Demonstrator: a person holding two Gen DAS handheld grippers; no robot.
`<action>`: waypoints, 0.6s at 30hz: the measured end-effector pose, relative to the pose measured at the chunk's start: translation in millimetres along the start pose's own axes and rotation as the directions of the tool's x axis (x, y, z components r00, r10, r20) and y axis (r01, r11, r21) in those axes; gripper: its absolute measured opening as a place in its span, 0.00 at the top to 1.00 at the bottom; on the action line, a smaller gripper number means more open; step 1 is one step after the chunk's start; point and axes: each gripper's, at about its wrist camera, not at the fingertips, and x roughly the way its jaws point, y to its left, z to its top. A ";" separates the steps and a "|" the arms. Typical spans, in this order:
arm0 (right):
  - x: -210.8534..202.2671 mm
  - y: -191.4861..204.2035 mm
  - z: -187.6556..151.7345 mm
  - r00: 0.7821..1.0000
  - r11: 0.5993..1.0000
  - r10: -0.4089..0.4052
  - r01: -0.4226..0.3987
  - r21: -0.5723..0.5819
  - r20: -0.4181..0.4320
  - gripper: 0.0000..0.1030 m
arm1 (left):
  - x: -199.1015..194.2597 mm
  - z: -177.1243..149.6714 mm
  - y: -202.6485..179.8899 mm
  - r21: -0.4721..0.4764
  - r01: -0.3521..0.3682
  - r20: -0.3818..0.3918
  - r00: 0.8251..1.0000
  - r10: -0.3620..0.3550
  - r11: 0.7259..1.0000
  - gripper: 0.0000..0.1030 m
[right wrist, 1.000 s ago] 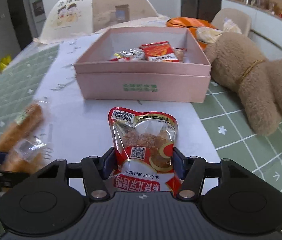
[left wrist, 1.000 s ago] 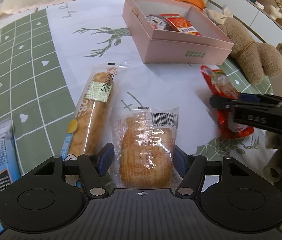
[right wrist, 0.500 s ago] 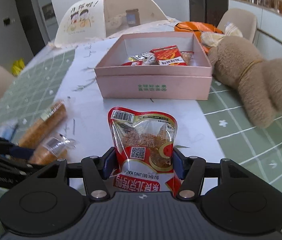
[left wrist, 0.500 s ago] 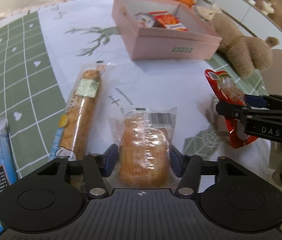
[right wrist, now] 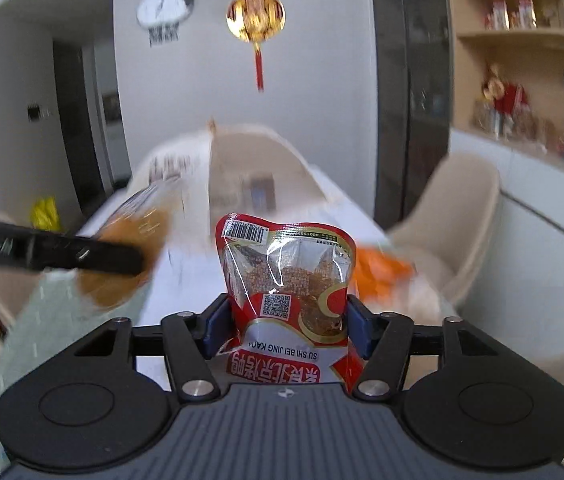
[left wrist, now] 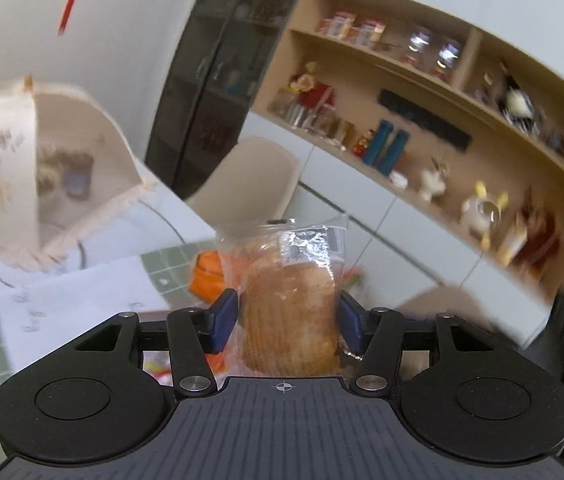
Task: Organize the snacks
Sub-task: 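Carry the bread roll and red pouch into the pink box and release, then grasp the blue snack bar with the right gripper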
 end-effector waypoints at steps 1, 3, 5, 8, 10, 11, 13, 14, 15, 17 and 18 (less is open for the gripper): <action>14.0 -1.4 9.5 1.000 1.000 0.005 -0.005 -0.004 -0.017 0.18 | 18.1 9.6 7.7 -0.035 -0.017 -0.061 0.998 0.014 0.999 0.47; 41.3 -4.9 18.9 0.998 0.999 -0.032 0.031 -0.019 -0.058 0.18 | 39.7 14.1 22.9 -0.086 -0.048 -0.093 0.995 0.040 0.995 0.47; 53.6 -8.9 14.7 0.992 0.993 -0.108 0.106 -0.044 -0.065 0.18 | 50.8 6.0 33.3 -0.062 -0.040 -0.099 0.994 0.034 0.997 0.47; 61.7 -22.5 -11.8 0.987 0.992 -0.128 0.126 -0.023 -0.094 0.18 | 55.8 -23.1 59.2 -0.094 -0.049 -0.113 0.993 0.039 0.994 0.47; 69.4 -28.3 -33.0 0.981 0.993 -0.118 0.118 -0.005 -0.153 0.18 | 48.6 -47.1 80.7 -0.139 -0.109 -0.134 0.987 0.090 0.984 0.47; 72.7 -29.6 -42.0 0.978 0.993 -0.114 0.115 -0.004 -0.175 0.18 | 40.9 -63.7 89.3 -0.140 -0.150 -0.146 0.981 0.129 0.979 0.47; 79.6 -27.9 -63.1 0.971 0.994 -0.106 0.106 -0.010 -0.216 0.18 | 20.4 -97.0 103.0 -0.110 -0.238 -0.183 0.959 0.216 0.965 0.47; 81.7 -25.4 -72.5 0.968 0.995 -0.097 0.096 -0.014 -0.233 0.18 | 11.6 -112.1 108.7 -0.102 -0.275 -0.200 0.947 0.251 0.956 0.47; 84.4 -21.2 -83.1 0.964 0.997 -0.081 0.080 -0.017 -0.254 0.18 | 1.3 -126.3 116.6 -0.103 -0.306 -0.217 0.936 0.279 0.946 0.47; 85.7 -10.8 -99.9 0.958 0.998 -0.053 0.047 -0.028 -0.282 0.18 | -22.9 -154.1 130.9 -0.117 -0.373 -0.246 0.909 0.337 0.921 0.47; 85.8 -3.6 -106.3 0.956 0.999 -0.041 0.032 -0.036 -0.291 0.18 | -36.7 -166.9 136.5 -0.123 -0.418 -0.249 0.891 0.380 0.900 0.47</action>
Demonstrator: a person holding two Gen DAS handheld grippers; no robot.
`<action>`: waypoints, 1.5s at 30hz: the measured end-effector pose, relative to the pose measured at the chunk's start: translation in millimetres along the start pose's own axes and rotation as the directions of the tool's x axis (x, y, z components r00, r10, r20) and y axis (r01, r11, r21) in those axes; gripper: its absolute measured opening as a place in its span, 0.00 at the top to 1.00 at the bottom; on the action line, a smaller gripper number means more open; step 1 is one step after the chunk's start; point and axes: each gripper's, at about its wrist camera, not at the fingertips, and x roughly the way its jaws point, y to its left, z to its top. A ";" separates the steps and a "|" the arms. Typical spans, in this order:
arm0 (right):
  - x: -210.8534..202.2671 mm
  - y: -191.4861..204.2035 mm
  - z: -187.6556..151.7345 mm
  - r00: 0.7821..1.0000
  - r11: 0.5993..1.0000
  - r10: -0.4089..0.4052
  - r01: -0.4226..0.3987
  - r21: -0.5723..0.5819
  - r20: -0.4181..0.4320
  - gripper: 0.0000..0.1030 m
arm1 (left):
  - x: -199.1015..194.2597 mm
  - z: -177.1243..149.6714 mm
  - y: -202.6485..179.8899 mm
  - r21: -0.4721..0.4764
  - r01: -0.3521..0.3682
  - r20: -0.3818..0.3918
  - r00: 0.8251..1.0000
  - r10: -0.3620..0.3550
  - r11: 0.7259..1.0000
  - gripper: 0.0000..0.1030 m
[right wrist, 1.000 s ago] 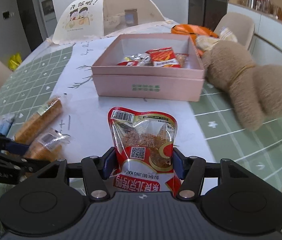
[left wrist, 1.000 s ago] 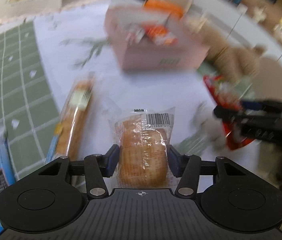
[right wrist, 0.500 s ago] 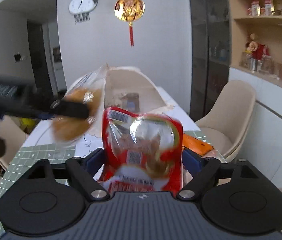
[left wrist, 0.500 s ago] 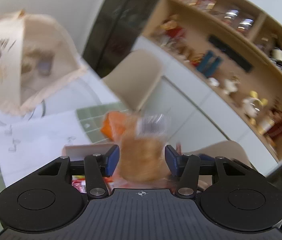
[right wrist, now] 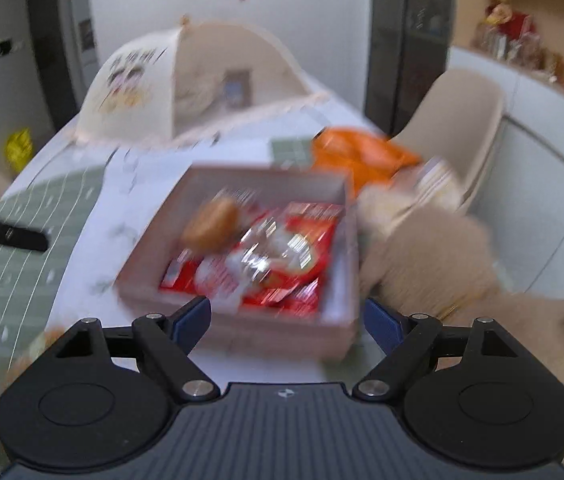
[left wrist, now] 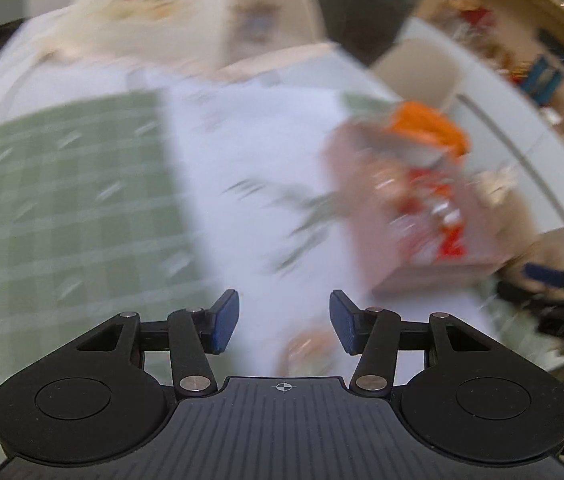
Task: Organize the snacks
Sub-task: 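Grasp the blue snack bar with the right gripper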
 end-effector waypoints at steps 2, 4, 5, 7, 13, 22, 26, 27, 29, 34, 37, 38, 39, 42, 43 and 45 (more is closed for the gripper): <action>0.5 18.2 -14.1 0.999 0.999 0.029 -0.029 -0.026 -0.017 0.18 | -15.8 -19.3 20.7 -0.029 -0.083 0.004 0.997 0.083 0.996 0.47; 3.7 32.9 -22.6 0.998 0.998 0.059 -0.060 -0.030 -0.035 0.18 | -27.9 -39.2 38.4 -0.066 -0.155 0.004 0.988 0.155 0.986 0.47; 4.3 40.5 -25.9 0.995 0.996 0.087 -0.088 -0.025 -0.047 0.18 | -33.6 -48.2 47.9 -0.095 -0.186 -0.003 0.982 0.187 0.978 0.47; 4.8 58.6 -33.6 0.986 0.989 0.147 -0.149 -0.021 -0.072 0.18 | -44.4 -59.1 63.0 -0.157 -0.222 -0.008 0.975 0.223 0.962 0.47; -8.1 129.1 -43.8 0.951 0.950 0.300 -0.306 -0.063 -0.079 0.18 | -76.8 -75.3 86.4 -0.230 -0.262 0.027 0.961 0.275 0.937 0.47; -8.9 285.6 -54.1 0.834 0.800 0.517 -0.550 -0.239 -0.191 0.18 | -102.7 -58.0 91.6 -0.183 -0.383 0.103 0.909 0.405 0.905 0.47; 21.5 331.2 -66.5 0.841 0.811 0.474 -0.532 -0.243 -0.260 0.18 | -113.7 -49.6 95.7 -0.188 -0.388 0.140 0.899 0.415 0.902 0.47; 28.8 340.5 -69.1 0.852 0.825 0.453 -0.513 -0.239 -0.264 0.18 | -115.5 -48.1 96.8 -0.189 -0.389 0.143 0.897 0.418 0.901 0.47; 32.8 356.0 -72.8 0.881 0.841 0.421 -0.469 -0.270 -0.217 0.14 | -117.0 -46.5 99.4 -0.188 -0.396 0.144 0.894 0.424 0.899 0.47; 35.6 379.5 -84.2 0.907 0.798 0.366 -0.420 -0.432 -0.207 0.07 | -115.4 -47.7 108.3 -0.195 -0.386 0.126 0.902 0.413 0.902 0.47; 30.8 364.1 -75.6 0.886 0.778 0.407 -0.464 -0.423 -0.223 0.25 | -112.4 -50.6 111.3 -0.208 -0.372 0.119 0.909 0.400 0.905 0.47; 27.1 355.5 -70.6 0.882 0.781 0.415 -0.471 -0.411 -0.221 0.33 | -110.7 -51.3 111.1 -0.213 -0.362 0.116 0.913 0.391 0.908 0.47; 23.8 345.3 -64.3 0.888 0.792 0.411 -0.460 -0.403 -0.206 0.53 | -108.9 -52.2 109.9 -0.215 -0.353 0.115 0.917 0.383 0.910 0.47; 16.5 313.3 -43.3 0.897 0.823 0.403 -0.442 -0.356 -0.180 0.97 | -99.6 -54.7 100.8 -0.213 -0.310 0.111 0.935 0.338 0.927 0.47; 13.2 299.2 -37.2 0.904 0.839 0.399 -0.428 -0.335 -0.155 0.97 | -95.8 -55.7 97.1 -0.210 -0.291 0.109 0.942 0.319 0.933 0.47; 7.3 270.5 -27.1 0.920 0.870 0.376 -0.392 -0.300 -0.111 0.97 | -87.2 -58.8 89.2 -0.207 -0.251 0.093 0.957 0.274 0.946 0.47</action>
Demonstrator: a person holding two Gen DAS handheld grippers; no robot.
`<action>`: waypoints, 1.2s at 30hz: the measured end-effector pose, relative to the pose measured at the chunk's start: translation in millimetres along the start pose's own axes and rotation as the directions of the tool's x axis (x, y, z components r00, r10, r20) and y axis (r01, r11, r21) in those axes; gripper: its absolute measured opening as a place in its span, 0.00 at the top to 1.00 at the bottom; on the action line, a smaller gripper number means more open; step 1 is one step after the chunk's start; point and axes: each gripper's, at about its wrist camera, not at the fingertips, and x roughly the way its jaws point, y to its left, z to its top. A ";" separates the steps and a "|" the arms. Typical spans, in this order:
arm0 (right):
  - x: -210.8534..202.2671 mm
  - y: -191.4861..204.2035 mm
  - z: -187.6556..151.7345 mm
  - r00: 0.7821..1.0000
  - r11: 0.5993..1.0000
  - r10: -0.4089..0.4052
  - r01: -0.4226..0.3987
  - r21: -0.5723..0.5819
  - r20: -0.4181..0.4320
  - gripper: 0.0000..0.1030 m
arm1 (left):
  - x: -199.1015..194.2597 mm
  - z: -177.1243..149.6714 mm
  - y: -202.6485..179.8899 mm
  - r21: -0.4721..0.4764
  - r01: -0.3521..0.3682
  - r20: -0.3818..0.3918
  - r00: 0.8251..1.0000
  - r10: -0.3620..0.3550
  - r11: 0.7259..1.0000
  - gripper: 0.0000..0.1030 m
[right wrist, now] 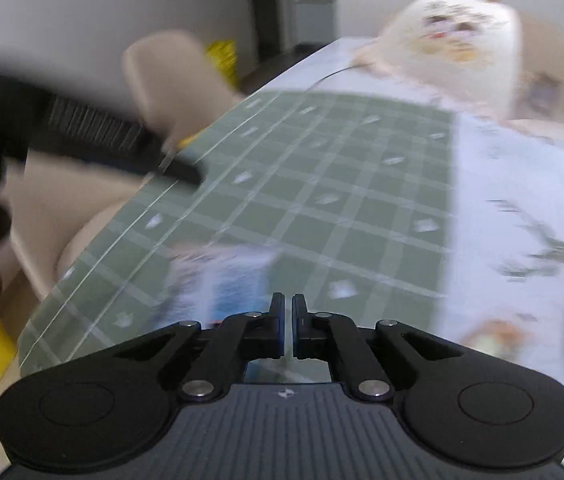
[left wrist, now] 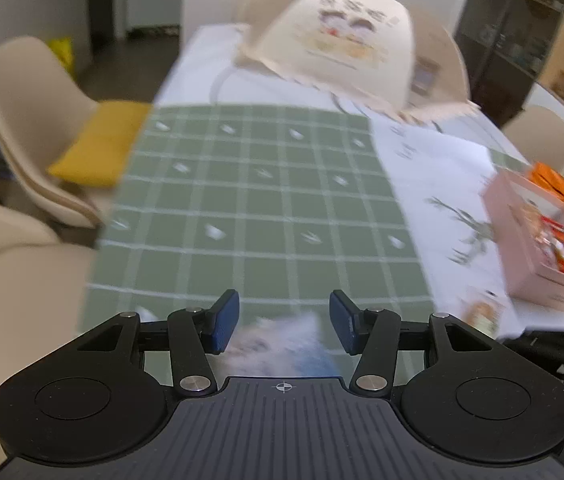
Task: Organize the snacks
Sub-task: 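Grasp the blue snack bar with the right gripper, then grasp the long wrapped bread stick with the left gripper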
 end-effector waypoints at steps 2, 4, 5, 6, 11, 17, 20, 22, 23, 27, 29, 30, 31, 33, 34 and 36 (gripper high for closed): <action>-12.5 -18.3 -5.0 1.000 0.999 -0.021 0.021 0.042 0.013 0.96 | 3.7 -6.5 -4.9 -0.012 0.023 -0.027 0.999 -0.024 1.000 0.47; -28.1 -34.9 -12.7 0.999 0.997 -0.022 0.020 0.072 0.023 0.96 | 4.0 -14.4 -5.5 -0.025 0.008 -0.036 0.999 -0.009 1.000 0.47; -32.6 -37.0 -15.4 1.000 0.997 -0.012 0.010 0.075 0.028 0.94 | 3.7 -17.4 -3.1 -0.034 -0.008 -0.037 0.999 0.006 0.999 0.47; -33.9 -37.3 -17.7 1.000 0.997 -0.001 -0.001 0.074 0.027 0.87 | 2.6 -19.9 2.3 -0.050 -0.028 -0.039 0.999 0.026 0.998 0.47; -21.5 -3.8 -22.9 0.997 0.998 0.059 -0.060 0.027 0.047 0.27 | -10.7 -24.4 36.0 -0.120 -0.143 -0.031 0.990 0.140 0.982 0.47; 42.6 54.1 -22.5 0.982 0.986 0.159 -0.163 -0.030 -0.104 0.25 | -30.0 -34.7 75.2 -0.199 -0.195 -0.023 0.981 0.194 0.960 0.47; 61.8 73.9 -22.4 0.989 0.990 0.120 -0.125 -0.061 -0.083 0.12 | -34.1 -43.8 89.1 -0.228 -0.213 -0.035 0.977 0.210 0.950 0.47; 73.0 89.9 -22.3 0.991 0.986 0.090 -0.102 -0.130 -0.096 0.05 | -33.7 -48.6 98.6 -0.251 -0.220 -0.049 0.975 0.215 0.943 0.47; 78.7 98.7 -24.0 0.994 0.980 0.059 -0.076 -0.183 -0.095 0.02 | -33.5 -49.5 101.6 -0.259 -0.223 -0.053 0.975 0.216 0.940 0.47; 73.5 105.9 -20.2 0.991 0.963 0.096 -0.115 -0.243 -0.088 0.25 | -33.0 -47.8 103.1 -0.257 -0.219 -0.049 0.976 0.214 0.941 0.47; 60.8 98.4 -15.5 0.994 0.961 0.091 -0.103 -0.255 -0.061 0.28 | -28.6 -44.5 96.4 -0.240 -0.203 -0.047 0.979 0.197 0.949 0.47; 53.7 92.7 -13.5 0.995 0.963 0.091 -0.099 -0.250 -0.044 0.29 | -25.2 -42.6 90.5 -0.227 -0.188 -0.047 0.982 0.182 0.956 0.47; 43.8 82.5 -11.0 0.996 0.969 0.086 -0.089 -0.232 -0.023 0.29 | -21.3 -40.9 82.1 -0.209 -0.167 -0.048 0.986 0.160 0.964 0.47; 19.8 58.3 -6.1 0.997 0.984 0.074 -0.067 -0.168 0.037 0.29 | -12.0 -38.1 59.8 -0.157 -0.102 -0.054 0.994 0.094 0.982 0.47; 4.5 42.1 -4.3 0.996 0.991 0.054 -0.045 -0.124 0.073 0.29 | -7.5 -37.0 47.6 -0.127 -0.065 -0.060 0.997 0.058 0.990 0.47; -23.4 10.9 -5.0 0.992 0.999 -0.009 0.015 -0.044 0.127 0.28 | 3.8 -35.5 12.1 -0.042 0.043 -0.082 0.996 -0.046 0.998 0.47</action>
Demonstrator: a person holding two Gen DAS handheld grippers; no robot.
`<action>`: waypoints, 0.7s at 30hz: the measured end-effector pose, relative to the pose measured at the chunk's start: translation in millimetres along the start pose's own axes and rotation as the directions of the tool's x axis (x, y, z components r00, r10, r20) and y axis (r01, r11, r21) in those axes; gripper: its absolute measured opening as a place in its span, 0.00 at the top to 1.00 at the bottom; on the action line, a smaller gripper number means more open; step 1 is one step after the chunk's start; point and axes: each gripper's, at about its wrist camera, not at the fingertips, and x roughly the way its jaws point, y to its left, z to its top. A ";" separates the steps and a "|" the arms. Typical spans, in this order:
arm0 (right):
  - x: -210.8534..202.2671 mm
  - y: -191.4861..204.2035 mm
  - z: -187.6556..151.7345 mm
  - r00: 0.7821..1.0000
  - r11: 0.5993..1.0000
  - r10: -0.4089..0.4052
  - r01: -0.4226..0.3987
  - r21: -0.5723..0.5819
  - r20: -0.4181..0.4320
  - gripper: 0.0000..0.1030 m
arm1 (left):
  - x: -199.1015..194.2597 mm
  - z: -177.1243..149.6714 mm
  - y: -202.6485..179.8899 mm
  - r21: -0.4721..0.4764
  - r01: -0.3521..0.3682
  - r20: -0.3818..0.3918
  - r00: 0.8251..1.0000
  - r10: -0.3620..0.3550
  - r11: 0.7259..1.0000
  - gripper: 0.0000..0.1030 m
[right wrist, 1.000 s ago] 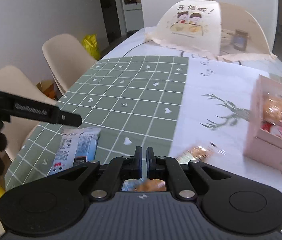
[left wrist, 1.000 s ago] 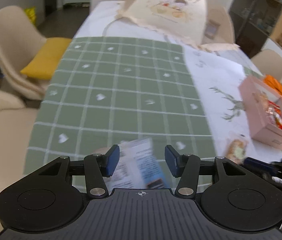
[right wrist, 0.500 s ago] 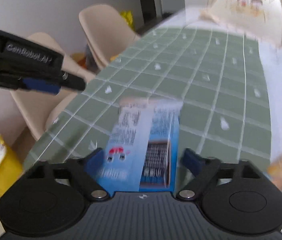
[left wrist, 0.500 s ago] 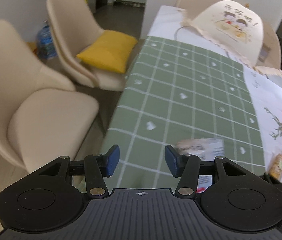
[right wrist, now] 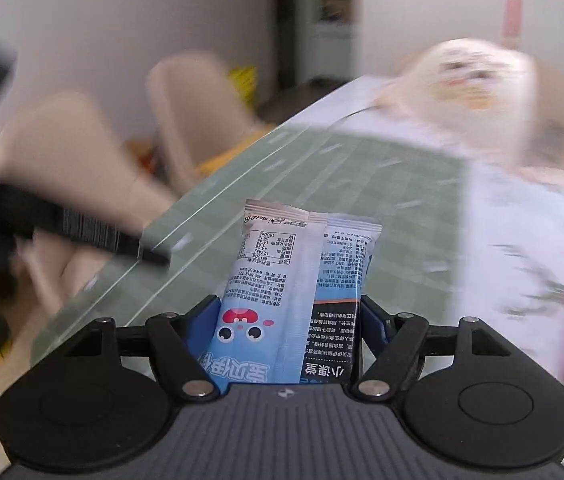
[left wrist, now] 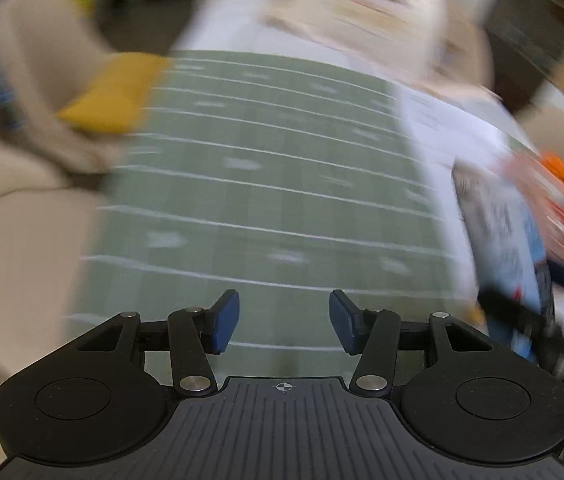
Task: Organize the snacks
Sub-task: 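Grasp the long wrapped bread stick with the left gripper, then carry the bread stick and blue bar into the pink box and release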
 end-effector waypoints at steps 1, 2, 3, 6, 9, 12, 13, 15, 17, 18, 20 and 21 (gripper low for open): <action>-13.6 -18.5 -3.3 0.999 0.999 -0.041 0.040 0.037 0.011 0.28 | 4.9 -0.8 -15.7 0.040 0.041 -0.013 0.999 -0.041 0.998 0.47; -24.8 -35.5 -8.7 0.997 0.995 -0.079 0.078 0.069 0.009 0.27 | 11.1 -1.6 -37.6 0.095 0.094 -0.033 0.995 -0.091 0.991 0.47; -34.1 -51.1 -16.4 0.993 0.988 -0.119 0.119 0.098 -0.003 0.27 | 15.9 -3.3 -56.6 0.142 0.132 -0.050 0.991 -0.126 0.981 0.47; -54.7 -92.6 -49.5 0.971 0.957 -0.229 0.239 0.167 -0.074 0.26 | 31.8 -10.2 -107.9 0.269 0.165 -0.081 0.986 -0.149 0.949 0.47; -65.9 -120.0 -87.6 0.939 0.917 -0.300 0.332 0.222 -0.166 0.25 | 50.2 -13.4 -143.0 0.357 0.137 -0.092 0.990 -0.111 0.924 0.47; -75.8 -132.8 -122.9 0.911 0.881 -0.339 0.395 0.262 -0.233 0.22 | 66.8 -16.3 -166.7 0.410 0.120 -0.104 0.991 -0.084 0.904 0.61; -78.1 -135.9 -132.6 0.903 0.869 -0.349 0.412 0.276 -0.250 0.22 | 69.2 -18.8 -171.4 0.430 0.104 -0.101 0.993 -0.067 0.897 0.64; -80.3 -141.2 -147.2 0.892 0.850 -0.359 0.434 0.298 -0.274 0.21 | 72.0 -22.1 -180.7 0.461 0.100 -0.097 0.993 -0.062 0.882 0.65; -81.3 -137.0 -152.1 0.888 0.839 -0.370 0.446 0.312 -0.275 0.17 | 70.1 -25.3 -186.3 0.468 0.119 -0.116 0.991 -0.073 0.875 0.66; -84.4 -137.9 -156.2 0.887 0.833 -0.376 0.451 0.321 -0.270 0.16 | 70.1 -25.2 -187.7 0.472 0.128 -0.125 0.989 -0.077 0.873 0.67; -86.6 -141.2 -160.2 0.886 0.827 -0.380 0.455 0.331 -0.266 0.15 | 68.2 -29.8 -191.2 0.484 0.141 -0.146 0.986 -0.080 0.864 0.67; -86.2 -143.0 -161.4 0.886 0.824 -0.380 0.455 0.336 -0.266 0.14 | 66.8 -32.7 -192.5 0.489 0.148 -0.156 0.984 -0.081 0.860 0.67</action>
